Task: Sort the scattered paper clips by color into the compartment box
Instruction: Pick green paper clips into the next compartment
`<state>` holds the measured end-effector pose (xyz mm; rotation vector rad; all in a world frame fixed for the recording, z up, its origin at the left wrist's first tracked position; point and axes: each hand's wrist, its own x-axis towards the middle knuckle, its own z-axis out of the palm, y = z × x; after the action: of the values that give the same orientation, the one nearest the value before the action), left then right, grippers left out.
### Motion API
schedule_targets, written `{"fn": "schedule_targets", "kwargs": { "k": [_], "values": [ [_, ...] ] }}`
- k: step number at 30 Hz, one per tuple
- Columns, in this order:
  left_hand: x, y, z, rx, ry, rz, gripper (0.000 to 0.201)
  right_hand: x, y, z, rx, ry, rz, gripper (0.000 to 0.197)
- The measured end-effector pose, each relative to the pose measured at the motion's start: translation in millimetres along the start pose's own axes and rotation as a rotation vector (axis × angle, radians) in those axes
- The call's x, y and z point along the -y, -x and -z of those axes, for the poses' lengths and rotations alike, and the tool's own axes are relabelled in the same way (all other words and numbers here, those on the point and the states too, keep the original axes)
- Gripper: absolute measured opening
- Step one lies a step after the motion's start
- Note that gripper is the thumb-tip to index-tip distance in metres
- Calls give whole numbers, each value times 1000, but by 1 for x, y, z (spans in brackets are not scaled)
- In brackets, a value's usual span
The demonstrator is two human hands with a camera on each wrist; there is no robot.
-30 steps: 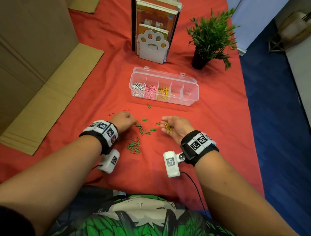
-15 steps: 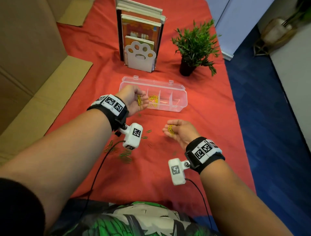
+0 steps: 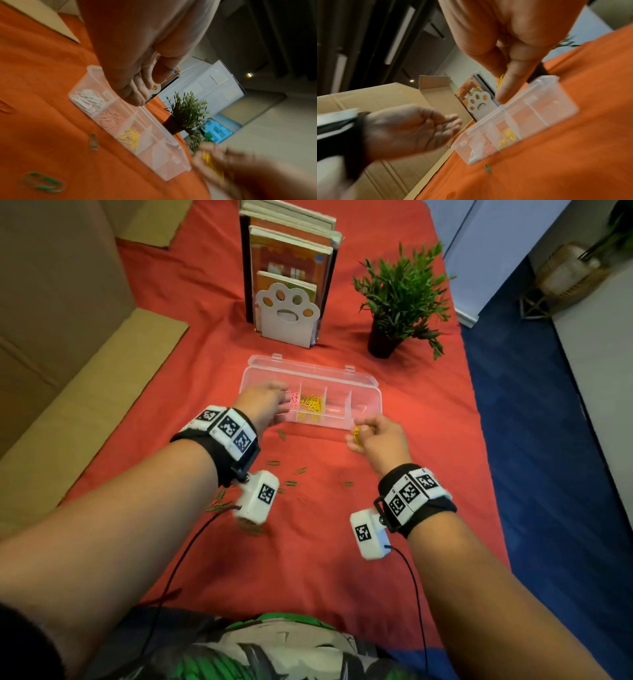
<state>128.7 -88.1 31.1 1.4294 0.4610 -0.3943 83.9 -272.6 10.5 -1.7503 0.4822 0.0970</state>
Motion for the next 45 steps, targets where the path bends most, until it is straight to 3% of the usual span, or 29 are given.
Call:
{"fn": "schedule_targets", "kwargs": {
  "k": [4, 6, 9, 11, 15, 23, 28, 32, 35, 39, 42, 45],
  "values": [
    [38, 14, 39, -61, -362, -103, 18, 32, -22, -32, -100, 168, 268, 23],
    [54, 21, 60, -81, -555, -137, 15, 41, -33, -50, -99, 359, 352, 28],
    [69, 35, 82, -81, -774, -185, 18, 38, -42, -73, 81, 577, 234, 43],
    [76, 42, 94, -26, -863, -179, 18, 37, -41, -79, 78, 584, 211, 49],
    [88, 49, 100, 101, -1028, -139, 19, 25, -23, -74, 39, 601, 275, 34],
    [101, 62, 78, 318, -1291, -184, 21, -42, 28, -63, 281, 906, 200, 24],
    [116, 66, 74, 371, -1481, -247, 28, -68, 48, -80, 325, 1005, 298, 21],
    [122, 63, 74, 360, -1480, -297, 18, -71, 56, -87, 324, 1148, 430, 22],
    [122, 61, 75, 305, -1396, -288, 18, -71, 60, -85, 335, 1232, 445, 26],
    [120, 55, 84, 149, -1127, -234, 16, -75, 56, -79, 349, 1268, 386, 32],
    [116, 48, 91, 150, -872, -108, 11, -77, 53, -76, 367, 1262, 349, 36],
    [113, 46, 94, 125, -536, 14, 27, -76, 57, -76, 349, 1257, 365, 31]
  ]
}}
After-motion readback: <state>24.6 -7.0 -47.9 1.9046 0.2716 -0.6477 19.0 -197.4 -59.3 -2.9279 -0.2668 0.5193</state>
